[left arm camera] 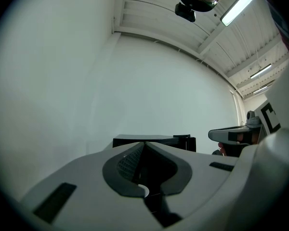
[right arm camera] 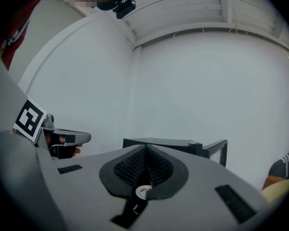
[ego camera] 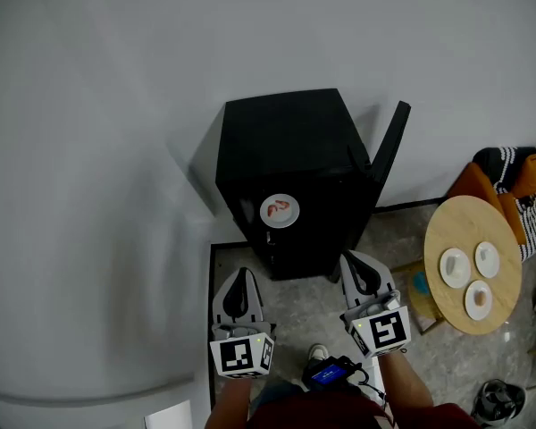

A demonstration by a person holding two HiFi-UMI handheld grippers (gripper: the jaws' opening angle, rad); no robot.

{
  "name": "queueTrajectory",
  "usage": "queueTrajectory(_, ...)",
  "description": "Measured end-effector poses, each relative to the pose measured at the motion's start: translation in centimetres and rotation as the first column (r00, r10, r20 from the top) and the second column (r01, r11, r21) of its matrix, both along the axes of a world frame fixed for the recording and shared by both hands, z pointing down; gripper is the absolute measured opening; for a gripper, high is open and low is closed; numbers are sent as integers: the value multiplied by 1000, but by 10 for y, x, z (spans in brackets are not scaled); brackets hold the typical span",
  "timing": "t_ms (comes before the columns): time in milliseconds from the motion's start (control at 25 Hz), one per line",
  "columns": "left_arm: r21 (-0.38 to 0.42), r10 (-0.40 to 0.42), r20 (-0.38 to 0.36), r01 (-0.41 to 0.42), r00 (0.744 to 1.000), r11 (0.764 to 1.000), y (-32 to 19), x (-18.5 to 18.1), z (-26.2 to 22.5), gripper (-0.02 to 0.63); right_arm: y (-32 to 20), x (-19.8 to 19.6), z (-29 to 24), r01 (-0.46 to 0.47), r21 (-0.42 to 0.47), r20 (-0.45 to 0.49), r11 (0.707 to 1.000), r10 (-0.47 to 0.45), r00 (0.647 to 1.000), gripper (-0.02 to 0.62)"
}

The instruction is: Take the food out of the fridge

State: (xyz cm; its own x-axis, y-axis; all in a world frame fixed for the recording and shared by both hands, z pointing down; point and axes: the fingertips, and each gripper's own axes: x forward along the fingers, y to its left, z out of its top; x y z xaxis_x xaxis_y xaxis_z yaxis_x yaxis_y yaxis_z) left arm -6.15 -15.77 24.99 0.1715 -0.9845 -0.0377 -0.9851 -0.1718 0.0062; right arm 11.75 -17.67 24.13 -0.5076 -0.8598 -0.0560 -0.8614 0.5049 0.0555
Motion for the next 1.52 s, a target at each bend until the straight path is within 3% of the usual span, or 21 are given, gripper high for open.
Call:
queueTrajectory(240, 5, 15, 18, -15, 1000, 1000, -7, -7, 1, 14, -6, -11, 7, -2, -13, -16, 1000, 2, 1000, 21)
queueTrajectory(440, 38, 11, -56, -9, 998, 999, -10, -19, -6, 14, -7, -28, 11, -10, -22, -33, 1000, 9, 999, 21)
queueTrajectory(640, 10, 33, 18, -34, 999, 999, -8, -33, 2, 12, -6, -45, -1, -15, 8, 9, 1000, 15, 1000, 21)
queueTrajectory(1520, -7, 61, 0, -61, 998, 998, -25, -48, 16, 12, -17, -71, 20, -18, -29, -52, 999, 17, 999, 21)
